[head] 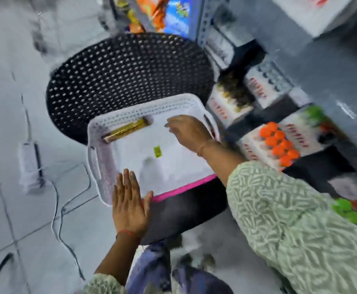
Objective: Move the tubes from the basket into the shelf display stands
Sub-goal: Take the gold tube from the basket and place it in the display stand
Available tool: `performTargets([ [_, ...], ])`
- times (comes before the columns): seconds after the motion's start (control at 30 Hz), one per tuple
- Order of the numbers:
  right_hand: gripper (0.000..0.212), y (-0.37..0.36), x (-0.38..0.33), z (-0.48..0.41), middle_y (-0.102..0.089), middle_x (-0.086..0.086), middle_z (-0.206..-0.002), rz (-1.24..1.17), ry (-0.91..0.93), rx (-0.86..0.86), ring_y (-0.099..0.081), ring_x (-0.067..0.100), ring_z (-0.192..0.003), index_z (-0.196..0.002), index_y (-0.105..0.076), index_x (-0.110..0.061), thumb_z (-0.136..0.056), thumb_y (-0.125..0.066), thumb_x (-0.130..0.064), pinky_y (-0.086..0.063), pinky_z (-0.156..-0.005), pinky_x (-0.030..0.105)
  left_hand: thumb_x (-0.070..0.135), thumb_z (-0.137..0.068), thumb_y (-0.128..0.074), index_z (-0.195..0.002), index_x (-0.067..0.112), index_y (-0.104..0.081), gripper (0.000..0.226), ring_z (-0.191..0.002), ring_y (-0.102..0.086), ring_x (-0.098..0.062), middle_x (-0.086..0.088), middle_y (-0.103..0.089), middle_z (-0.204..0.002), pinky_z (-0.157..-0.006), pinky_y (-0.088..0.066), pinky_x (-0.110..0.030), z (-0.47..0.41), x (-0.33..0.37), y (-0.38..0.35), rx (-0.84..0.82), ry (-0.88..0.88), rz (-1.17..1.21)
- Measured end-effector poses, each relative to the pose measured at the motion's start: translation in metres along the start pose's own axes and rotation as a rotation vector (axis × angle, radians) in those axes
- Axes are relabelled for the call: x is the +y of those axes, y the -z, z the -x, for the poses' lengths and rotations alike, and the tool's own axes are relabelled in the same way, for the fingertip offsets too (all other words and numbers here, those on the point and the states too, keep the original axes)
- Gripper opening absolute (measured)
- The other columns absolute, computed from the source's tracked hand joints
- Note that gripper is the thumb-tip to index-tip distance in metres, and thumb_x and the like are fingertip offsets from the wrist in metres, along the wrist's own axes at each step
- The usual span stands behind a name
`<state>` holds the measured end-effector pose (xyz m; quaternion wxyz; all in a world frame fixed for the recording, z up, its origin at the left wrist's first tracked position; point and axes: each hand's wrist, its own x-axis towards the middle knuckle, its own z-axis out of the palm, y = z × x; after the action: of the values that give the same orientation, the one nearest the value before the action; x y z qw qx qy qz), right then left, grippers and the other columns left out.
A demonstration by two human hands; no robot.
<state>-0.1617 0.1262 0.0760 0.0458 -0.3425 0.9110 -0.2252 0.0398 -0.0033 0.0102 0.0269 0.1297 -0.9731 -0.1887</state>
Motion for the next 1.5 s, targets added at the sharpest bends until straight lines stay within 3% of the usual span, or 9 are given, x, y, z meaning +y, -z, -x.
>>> performTargets([
  [0.17,0.037,-0.091,-0.004,-0.095,-0.053,0.021,-0.134,-0.011,-0.076,-0.233,-0.047,0.033,-0.124,-0.125,-0.053,-0.002,-0.090,-0.054,-0.015,-0.039,-0.101,0.037,0.046,-0.094,-0.019,-0.138,-0.001,-0.026,0.065,-0.139,-0.005,-0.024,-0.017,-0.023,-0.146,-0.113,-0.005,-0.036,-0.001,-0.013,-0.013,0.079,0.014,-0.032],
  [0.37,0.031,-0.124,-0.004,-0.087,-0.065,0.026,-0.105,-0.314,-0.297,-0.117,-0.058,0.032,-0.099,-0.098,-0.066,0.004,-0.068,-0.074,0.000,-0.045,-0.085,0.032,0.048,-0.094,-0.013,-0.141,0.003,-0.017,0.065,-0.139,-0.002,-0.022,-0.003,-0.001,-0.153,-0.113,-0.003,-0.035,0.001,-0.030,-0.021,0.052,0.013,-0.090],
  [0.53,0.032,-0.051,-0.002,-0.037,-0.070,0.018,-0.095,-0.573,-0.450,-0.010,-0.059,0.007,-0.082,-0.098,-0.069,0.003,-0.070,-0.077,-0.009,-0.041,-0.061,-0.001,0.053,-0.093,-0.010,-0.138,0.000,-0.027,0.071,-0.138,-0.007,-0.022,-0.015,-0.024,-0.145,-0.111,-0.001,-0.033,0.004,-0.037,-0.014,-0.091,0.084,-0.030],
  [0.7,0.030,0.099,-0.002,0.028,-0.063,-0.002,-0.070,-0.520,-0.483,0.060,-0.050,-0.018,-0.050,-0.095,-0.072,-0.003,-0.066,-0.080,-0.010,-0.040,-0.060,0.004,0.062,-0.089,-0.003,-0.133,-0.008,-0.032,0.088,-0.131,-0.027,-0.039,-0.027,-0.033,-0.141,-0.108,-0.020,-0.051,-0.008,-0.016,0.003,-0.099,0.180,0.071],
  [0.83,0.030,0.232,-0.015,0.102,-0.065,0.005,-0.071,-0.337,-0.521,0.175,-0.053,-0.002,-0.063,-0.094,-0.072,-0.006,-0.065,-0.080,-0.011,-0.041,-0.063,0.017,0.057,-0.091,-0.005,-0.131,-0.010,-0.034,0.083,-0.128,-0.031,-0.043,-0.031,-0.039,-0.136,-0.103,-0.024,-0.053,-0.051,0.086,0.025,-0.038,-0.102,0.199],
  [0.97,0.031,0.344,-0.023,0.168,-0.066,0.000,-0.073,-0.085,-0.555,0.274,-0.052,-0.011,-0.052,-0.095,-0.072,-0.008,-0.066,-0.080,-0.013,-0.039,-0.057,0.005,0.050,-0.094,-0.009,-0.127,-0.011,-0.038,0.075,-0.121,-0.039,-0.047,-0.035,-0.044,-0.130,-0.101,-0.018,-0.046,-0.081,0.225,0.049,0.032,-0.500,0.295],
  [1.13,0.030,0.430,-0.011,0.215,-0.074,0.013,-0.099,0.396,-0.690,0.219,-0.059,0.011,-0.082,-0.098,-0.071,-0.008,-0.069,-0.074,-0.006,-0.033,-0.055,0.002,0.049,-0.095,-0.008,-0.119,-0.011,-0.049,0.077,-0.115,-0.049,-0.044,-0.031,-0.054,-0.123,-0.101,-0.019,-0.041,-0.065,0.341,0.055,-0.049,-0.888,0.272],
  [1.33,0.032,0.443,0.024,0.242,-0.070,0.013,-0.111,0.349,-0.880,0.237,-0.062,0.022,-0.095,-0.104,-0.069,-0.008,-0.072,-0.073,-0.006,-0.039,-0.059,0.012,0.067,-0.069,0.029,-0.139,-0.002,-0.021,0.110,-0.138,-0.012,-0.029,-0.019,-0.021,-0.149,-0.110,0.005,-0.031,-0.048,0.369,0.025,-0.162,-0.998,0.150],
  [1.5,0.041,0.429,0.050,0.248,-0.064,0.014,-0.122,0.373,-0.946,0.392,-0.058,0.026,-0.112,-0.113,-0.063,-0.005,-0.074,-0.074,-0.013,-0.045,-0.090,0.028,0.065,-0.073,0.026,-0.139,-0.002,-0.019,0.104,-0.138,-0.010,-0.027,-0.018,-0.018,-0.149,-0.106,0.015,-0.026,-0.045,0.373,0.018,-0.181,-0.974,0.105],
])
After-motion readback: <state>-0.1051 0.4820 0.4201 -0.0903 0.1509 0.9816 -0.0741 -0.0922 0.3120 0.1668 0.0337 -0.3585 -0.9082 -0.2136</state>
